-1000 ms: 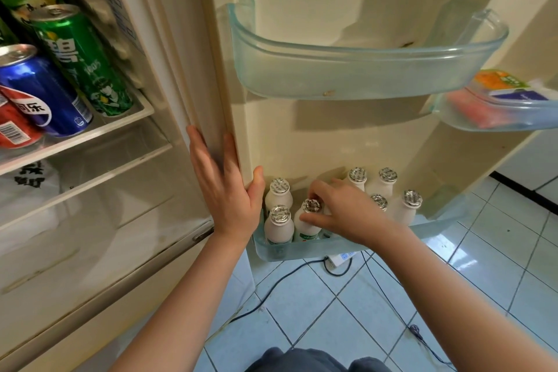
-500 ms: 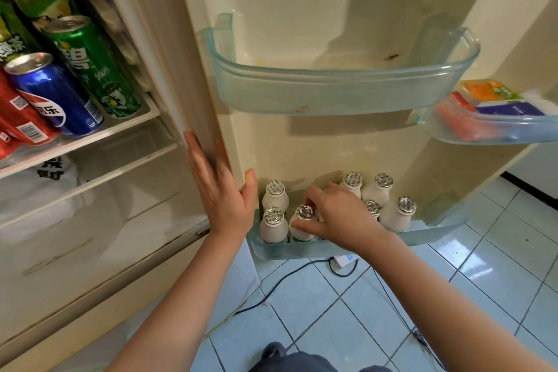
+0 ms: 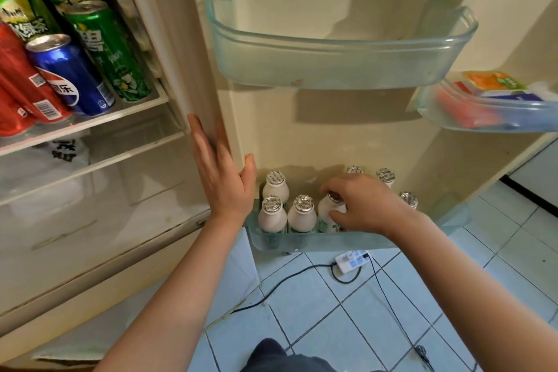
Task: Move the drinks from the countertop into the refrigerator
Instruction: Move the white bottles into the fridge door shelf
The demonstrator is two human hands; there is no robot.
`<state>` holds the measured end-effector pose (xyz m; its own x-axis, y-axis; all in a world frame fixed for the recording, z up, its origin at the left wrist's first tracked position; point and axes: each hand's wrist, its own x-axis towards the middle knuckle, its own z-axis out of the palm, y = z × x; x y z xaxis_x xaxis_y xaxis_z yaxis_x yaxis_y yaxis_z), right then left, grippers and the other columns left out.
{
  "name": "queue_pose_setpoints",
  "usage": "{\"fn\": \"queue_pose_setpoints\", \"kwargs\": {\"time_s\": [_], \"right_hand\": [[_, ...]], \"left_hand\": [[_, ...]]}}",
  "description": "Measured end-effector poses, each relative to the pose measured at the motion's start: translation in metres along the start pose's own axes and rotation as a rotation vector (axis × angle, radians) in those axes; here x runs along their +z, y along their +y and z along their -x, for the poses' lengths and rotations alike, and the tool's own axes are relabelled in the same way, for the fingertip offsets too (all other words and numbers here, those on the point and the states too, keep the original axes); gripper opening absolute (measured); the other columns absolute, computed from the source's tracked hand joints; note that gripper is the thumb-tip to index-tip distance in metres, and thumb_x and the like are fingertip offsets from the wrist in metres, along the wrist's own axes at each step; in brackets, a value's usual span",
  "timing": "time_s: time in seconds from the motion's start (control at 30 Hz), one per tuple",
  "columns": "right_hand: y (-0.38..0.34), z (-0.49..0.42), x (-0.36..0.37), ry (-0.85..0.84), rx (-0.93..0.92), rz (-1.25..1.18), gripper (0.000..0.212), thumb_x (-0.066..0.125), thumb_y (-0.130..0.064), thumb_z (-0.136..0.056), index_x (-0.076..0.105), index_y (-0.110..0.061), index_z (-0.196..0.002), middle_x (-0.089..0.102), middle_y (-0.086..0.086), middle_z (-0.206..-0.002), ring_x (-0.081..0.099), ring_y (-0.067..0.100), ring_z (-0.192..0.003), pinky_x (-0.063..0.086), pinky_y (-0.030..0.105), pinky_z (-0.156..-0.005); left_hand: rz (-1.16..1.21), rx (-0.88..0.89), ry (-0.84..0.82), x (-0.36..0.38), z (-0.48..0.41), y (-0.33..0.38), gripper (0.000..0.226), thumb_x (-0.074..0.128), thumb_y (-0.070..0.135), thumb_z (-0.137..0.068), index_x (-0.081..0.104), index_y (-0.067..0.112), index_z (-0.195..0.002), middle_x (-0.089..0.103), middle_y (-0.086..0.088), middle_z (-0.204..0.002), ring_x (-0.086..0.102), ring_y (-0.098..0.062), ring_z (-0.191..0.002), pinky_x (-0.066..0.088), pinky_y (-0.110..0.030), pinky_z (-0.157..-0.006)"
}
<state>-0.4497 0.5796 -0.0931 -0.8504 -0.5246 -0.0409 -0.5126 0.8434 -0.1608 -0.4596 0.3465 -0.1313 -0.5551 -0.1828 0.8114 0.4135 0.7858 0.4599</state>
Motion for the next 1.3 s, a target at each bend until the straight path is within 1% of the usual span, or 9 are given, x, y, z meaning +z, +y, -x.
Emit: {"fn": "queue_pose_setpoints", "kwargs": {"time_s": [0.17, 0.3, 0.37, 0.43, 0.5, 0.67, 0.87, 1.13, 1.3], "right_hand": [[0.005, -0.004, 0.004, -0.011, 0.027, 0.000, 0.041, 0.056, -0.034, -0.089, 0.049, -0.024, -0.128, 0.062, 0.001, -0.111, 0.057, 0.021, -0.100, 0.049, 0.035, -0.081], [0.008, -0.011, 0.007, 0.042, 0.044, -0.029, 0.041, 0.059, -0.037, -0.089, 0.052, -0.026, -0.127, 0.063, 0.000, -0.114, 0.059, 0.023, -0.102, 0.043, 0.028, -0.075], [0.004, -0.017, 0.007, 0.044, 0.046, -0.014, 0.039, 0.058, -0.039, -0.089, 0.053, -0.026, -0.125, 0.063, 0.000, -0.115, 0.059, 0.022, -0.102, 0.046, 0.028, -0.076], [0.000, -0.025, 0.006, 0.036, 0.047, 0.024, 0.036, 0.057, -0.040, -0.089, 0.055, -0.022, -0.120, 0.064, 0.002, -0.110, 0.060, 0.023, -0.098, 0.050, 0.033, -0.077], [-0.004, -0.033, 0.003, 0.037, 0.053, 0.035, 0.034, 0.057, -0.039, -0.089, 0.056, -0.017, -0.116, 0.064, 0.005, -0.104, 0.059, 0.026, -0.094, 0.048, 0.034, -0.073], [-0.010, -0.051, -0.003, 0.043, 0.079, -0.035, 0.035, 0.059, -0.038, -0.088, 0.058, -0.012, -0.112, 0.064, 0.009, -0.104, 0.059, 0.030, -0.094, 0.046, 0.035, -0.072], [-0.020, -0.062, 0.008, 0.093, 0.094, -0.037, 0.036, 0.060, -0.045, -0.085, 0.061, -0.012, -0.098, 0.064, 0.008, -0.094, 0.059, 0.028, -0.085, 0.035, 0.030, -0.061], [-0.020, -0.061, 0.009, 0.110, 0.097, -0.066, 0.040, 0.061, -0.049, -0.083, 0.063, -0.013, -0.100, 0.067, 0.006, -0.095, 0.060, 0.025, -0.087, 0.047, 0.035, -0.070], [-0.019, -0.058, 0.010, 0.131, 0.115, -0.128, 0.041, 0.063, -0.049, -0.082, 0.065, -0.015, -0.104, 0.068, 0.004, -0.096, 0.061, 0.024, -0.088, 0.049, 0.037, -0.074]], "left_hand": [[-0.003, -0.016, 0.000, -0.001, 0.000, 0.001, 0.054, 0.042, 0.025, -0.092, 0.025, 0.003, -0.138, 0.012, -0.043, -0.145, 0.016, -0.045, -0.140, 0.026, -0.053, -0.112], [-0.002, -0.015, 0.007, 0.000, 0.000, 0.000, 0.057, 0.042, 0.026, -0.093, 0.022, 0.002, -0.140, 0.012, -0.042, -0.146, 0.016, -0.045, -0.140, 0.025, -0.054, -0.112], [0.003, -0.030, 0.008, 0.001, 0.000, 0.001, 0.057, 0.042, 0.027, -0.092, 0.022, 0.004, -0.141, 0.011, -0.041, -0.146, 0.016, -0.044, -0.141, 0.025, -0.053, -0.112], [0.004, -0.037, 0.009, 0.001, 0.000, 0.001, 0.057, 0.040, 0.029, -0.094, 0.022, 0.004, -0.141, 0.011, -0.040, -0.147, 0.016, -0.044, -0.141, 0.026, -0.055, -0.111], [0.003, -0.037, 0.013, 0.001, 0.001, 0.001, 0.056, 0.038, 0.032, -0.095, 0.023, 0.003, -0.141, 0.011, -0.039, -0.147, 0.017, -0.044, -0.141, 0.027, -0.055, -0.110], [-0.004, -0.039, 0.021, 0.002, 0.001, -0.001, 0.058, 0.036, 0.036, -0.096, 0.019, 0.007, -0.143, 0.011, -0.037, -0.148, 0.016, -0.042, -0.142, 0.025, -0.052, -0.113], [-0.007, -0.019, 0.039, 0.005, 0.000, -0.002, 0.057, 0.033, 0.039, -0.097, 0.019, 0.010, -0.143, 0.010, -0.030, -0.149, 0.016, -0.040, -0.142, 0.024, -0.050, -0.113], [-0.022, -0.011, 0.045, 0.006, 0.000, -0.004, 0.055, 0.033, 0.039, -0.097, 0.020, 0.010, -0.143, 0.012, -0.036, -0.147, 0.017, -0.042, -0.141, 0.026, -0.053, -0.112], [-0.013, -0.004, 0.049, 0.006, 0.000, -0.005, 0.055, 0.033, 0.040, -0.098, 0.020, 0.011, -0.143, 0.013, -0.038, -0.147, 0.017, -0.043, -0.141, 0.026, -0.055, -0.111]]}}
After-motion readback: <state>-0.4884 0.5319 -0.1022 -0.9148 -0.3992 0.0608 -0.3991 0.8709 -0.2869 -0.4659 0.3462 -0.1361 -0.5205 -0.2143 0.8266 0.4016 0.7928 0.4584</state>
